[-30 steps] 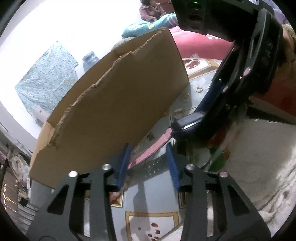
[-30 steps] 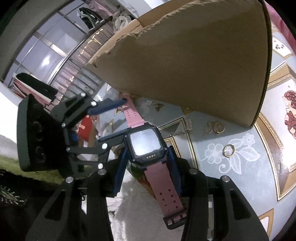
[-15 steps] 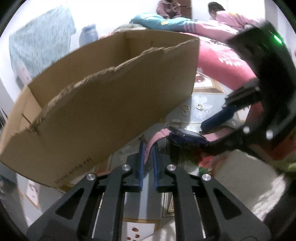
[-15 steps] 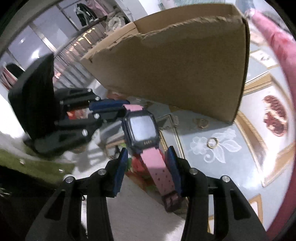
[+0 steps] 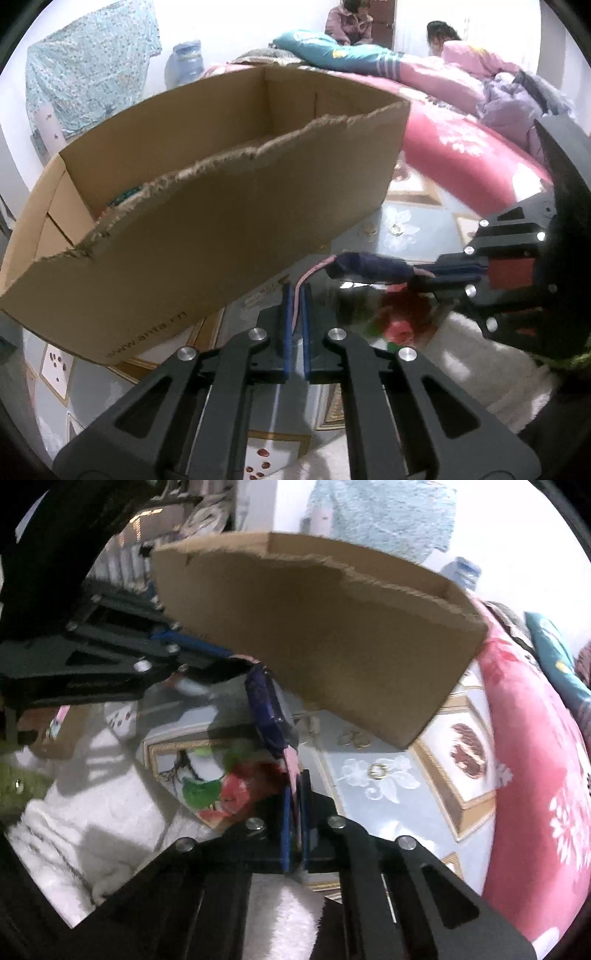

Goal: Organize jewelry
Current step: 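Carry the watch by its strap with the right gripper over the box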

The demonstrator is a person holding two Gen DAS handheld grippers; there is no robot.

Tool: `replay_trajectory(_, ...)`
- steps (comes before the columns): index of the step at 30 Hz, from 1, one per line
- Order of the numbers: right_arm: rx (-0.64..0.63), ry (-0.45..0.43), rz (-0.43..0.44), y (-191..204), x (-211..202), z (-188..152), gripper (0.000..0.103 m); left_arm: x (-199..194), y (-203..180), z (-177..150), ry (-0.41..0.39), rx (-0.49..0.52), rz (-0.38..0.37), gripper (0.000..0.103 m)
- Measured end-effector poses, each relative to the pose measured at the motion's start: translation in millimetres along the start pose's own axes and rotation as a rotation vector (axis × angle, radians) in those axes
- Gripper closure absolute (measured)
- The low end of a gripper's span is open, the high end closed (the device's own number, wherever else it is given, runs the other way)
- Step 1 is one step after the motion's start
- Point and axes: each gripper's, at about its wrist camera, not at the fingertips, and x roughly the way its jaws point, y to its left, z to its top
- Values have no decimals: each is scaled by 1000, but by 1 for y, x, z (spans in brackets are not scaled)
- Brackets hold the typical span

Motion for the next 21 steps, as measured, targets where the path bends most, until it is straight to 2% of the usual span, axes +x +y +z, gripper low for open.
replay_trajectory(4, 22, -46, -1, -9, -22, 1, 99, -23, -8, 2, -49, 25, 1, 101)
replay_trajectory(8, 27, -97, 39, -10, -51, 16, 99, -56, -10, 13, -103, 29, -3, 101)
replay_trajectory(11, 4, -155, 60, -16, -70, 36, 99, -89, -1, 27, -176, 11, -14, 101)
replay_trajectory(15, 8, -209, 108, -33, -82, 70, 99, -109, 14, 47, -231, -9, -12, 101)
replay_trajectory(19, 35, -195, 203, -43, -82, 91, 99, -115, 32, 70, -242, -12, 7, 101)
replay_trajectory(21, 70, -155, 279, -58, -74, 110, 99, -110, 44, 80, -223, -38, -5, 101)
